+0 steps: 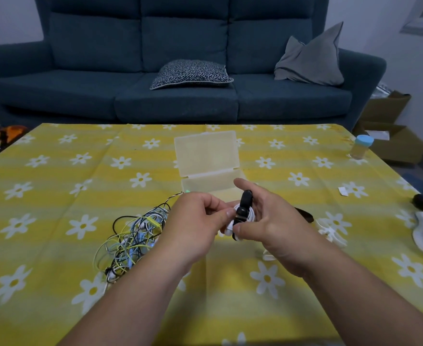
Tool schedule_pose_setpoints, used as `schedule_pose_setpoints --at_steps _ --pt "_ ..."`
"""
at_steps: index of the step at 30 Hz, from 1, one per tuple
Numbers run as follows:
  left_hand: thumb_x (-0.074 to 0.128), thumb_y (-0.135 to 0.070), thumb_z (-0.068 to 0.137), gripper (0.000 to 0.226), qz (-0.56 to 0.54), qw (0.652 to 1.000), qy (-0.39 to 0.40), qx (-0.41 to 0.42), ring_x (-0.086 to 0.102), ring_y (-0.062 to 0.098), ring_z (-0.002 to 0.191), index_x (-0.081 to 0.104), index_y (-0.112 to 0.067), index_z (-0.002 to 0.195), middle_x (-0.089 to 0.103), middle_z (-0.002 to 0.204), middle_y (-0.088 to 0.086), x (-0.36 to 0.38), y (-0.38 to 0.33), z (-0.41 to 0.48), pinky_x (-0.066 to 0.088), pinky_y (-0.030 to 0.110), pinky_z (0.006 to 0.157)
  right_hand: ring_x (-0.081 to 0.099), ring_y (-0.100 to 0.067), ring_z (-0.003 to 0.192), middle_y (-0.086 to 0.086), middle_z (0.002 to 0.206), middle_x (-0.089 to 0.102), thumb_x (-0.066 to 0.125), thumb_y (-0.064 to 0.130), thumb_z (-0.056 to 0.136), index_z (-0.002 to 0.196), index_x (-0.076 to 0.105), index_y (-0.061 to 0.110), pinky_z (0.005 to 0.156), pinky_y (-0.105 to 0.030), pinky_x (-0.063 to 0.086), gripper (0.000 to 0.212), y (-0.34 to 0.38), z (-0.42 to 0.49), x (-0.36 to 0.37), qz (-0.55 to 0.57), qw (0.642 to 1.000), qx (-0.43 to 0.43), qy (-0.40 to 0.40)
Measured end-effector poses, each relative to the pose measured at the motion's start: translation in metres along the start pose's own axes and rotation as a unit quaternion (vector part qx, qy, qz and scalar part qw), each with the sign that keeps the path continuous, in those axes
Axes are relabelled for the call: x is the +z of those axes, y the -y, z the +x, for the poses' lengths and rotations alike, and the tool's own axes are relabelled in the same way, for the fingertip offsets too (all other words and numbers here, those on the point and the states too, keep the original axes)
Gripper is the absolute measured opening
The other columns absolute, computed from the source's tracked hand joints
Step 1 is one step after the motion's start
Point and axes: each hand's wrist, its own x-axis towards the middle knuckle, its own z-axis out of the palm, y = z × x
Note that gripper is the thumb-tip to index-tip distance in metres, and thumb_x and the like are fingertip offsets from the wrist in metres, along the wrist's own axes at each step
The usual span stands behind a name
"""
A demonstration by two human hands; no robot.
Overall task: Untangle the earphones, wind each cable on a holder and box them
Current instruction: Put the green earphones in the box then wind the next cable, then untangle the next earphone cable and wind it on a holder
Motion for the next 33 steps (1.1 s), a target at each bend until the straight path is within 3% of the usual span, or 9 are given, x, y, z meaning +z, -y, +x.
schedule_pose_setpoints --at_steps 3,7,9,12,15,20,25,29,33 --pt "0.070 -0.012 0.088 0.017 -0.008 0.999 -0.034 -0.010 0.069 0.009 0.070 0.071 -0.013 0.070 0.073 0.067 0.000 0.005 0.007 0.001 0.057 0.038 0.074 0.072 -0.015 0.086 -0.008 0.107 0.067 0.079 0.001 0.072 0.149 0.035 0.024 0.074 -0.027 0.056 0.092 -0.002 0.009 0.005 -0.024 0.998 0.032 -0.038" --pt "0.073 -0.012 0.085 0.019 -0.059 0.993 -0.099 -0.038 0.071 0.026 0.069 0.071 -0.014 0.066 0.073 0.066 0.004 0.004 0.013 0.008 0.060 0.047 0.075 0.074 -0.027 0.076 -0.004 0.080 0.069 0.082 0.001 0.072 0.122 0.060 0.017 0.086 -0.051 0.058 0.056 -0.009 0.025 0.011 -0.047 0.993 0.052 -0.098" --pt "0.074 -0.011 0.085 0.018 -0.092 0.989 -0.103 -0.052 0.072 0.030 0.072 0.072 -0.013 0.067 0.074 0.070 0.008 -0.001 0.014 0.013 0.059 0.052 0.078 0.074 -0.027 0.072 0.000 0.070 0.070 0.081 0.005 0.074 0.108 0.066 0.020 0.078 -0.048 0.059 0.041 -0.008 0.035 0.016 -0.080 0.991 0.041 -0.101" --pt "0.075 -0.019 0.085 0.004 -0.122 0.978 -0.164 -0.045 0.072 0.025 0.079 0.071 -0.017 0.084 0.073 0.083 0.005 -0.017 0.018 0.023 0.058 0.051 0.083 0.072 -0.018 0.064 0.005 0.066 0.070 0.079 0.010 0.078 0.108 0.067 0.019 0.071 -0.045 0.058 0.033 -0.005 0.054 0.017 -0.111 0.984 0.031 -0.138" --pt "0.072 -0.023 0.086 0.008 -0.117 0.961 -0.248 -0.046 0.070 0.023 0.092 0.067 -0.022 0.092 0.071 0.092 0.002 -0.045 0.022 0.032 0.056 0.049 0.088 0.065 -0.009 0.070 0.009 0.082 0.067 0.077 0.020 0.082 0.114 0.060 0.023 0.058 -0.028 0.046 0.037 -0.005 0.079 0.015 -0.211 0.956 0.021 -0.203" --pt "0.067 -0.014 0.088 0.014 -0.086 0.947 -0.306 -0.050 0.064 0.015 0.075 0.064 -0.020 0.099 0.065 0.091 -0.002 -0.086 0.033 0.038 0.052 0.031 0.067 0.061 -0.022 0.094 0.000 0.105 0.067 0.072 0.023 0.086 0.116 0.060 0.020 0.069 -0.030 0.042 0.032 -0.022 0.116 0.028 -0.342 0.908 0.028 -0.241" --pt "0.066 -0.010 0.087 0.019 -0.058 0.949 -0.306 -0.057 0.058 0.010 0.069 0.062 -0.021 0.102 0.062 0.089 -0.004 -0.104 0.043 0.042 0.048 0.028 0.065 0.061 -0.030 0.100 -0.007 0.108 0.067 0.064 0.020 0.087 0.105 0.061 0.018 0.071 -0.030 0.041 0.019 -0.043 0.144 0.041 -0.442 0.863 0.092 -0.229" --pt "0.067 -0.010 0.087 0.018 -0.054 0.948 -0.308 -0.059 0.059 0.010 0.073 0.063 -0.021 0.101 0.063 0.090 -0.004 -0.112 0.048 0.042 0.046 0.026 0.063 0.058 -0.031 0.086 -0.009 0.094 0.063 0.055 0.014 0.087 0.081 0.049 0.016 0.070 -0.029 0.040 0.009 -0.048 0.153 0.043 -0.502 0.837 0.159 -0.150" --pt "0.067 -0.010 0.086 0.019 -0.052 0.953 -0.292 -0.063 0.061 0.013 0.080 0.063 -0.020 0.101 0.063 0.090 -0.003 -0.118 0.051 0.041 0.046 0.025 0.065 0.054 -0.029 0.085 -0.005 0.087 0.055 0.051 0.013 0.087 0.084 0.048 0.016 0.076 -0.031 0.042 0.005 -0.045 0.156 0.040 -0.531 0.822 0.182 -0.097"
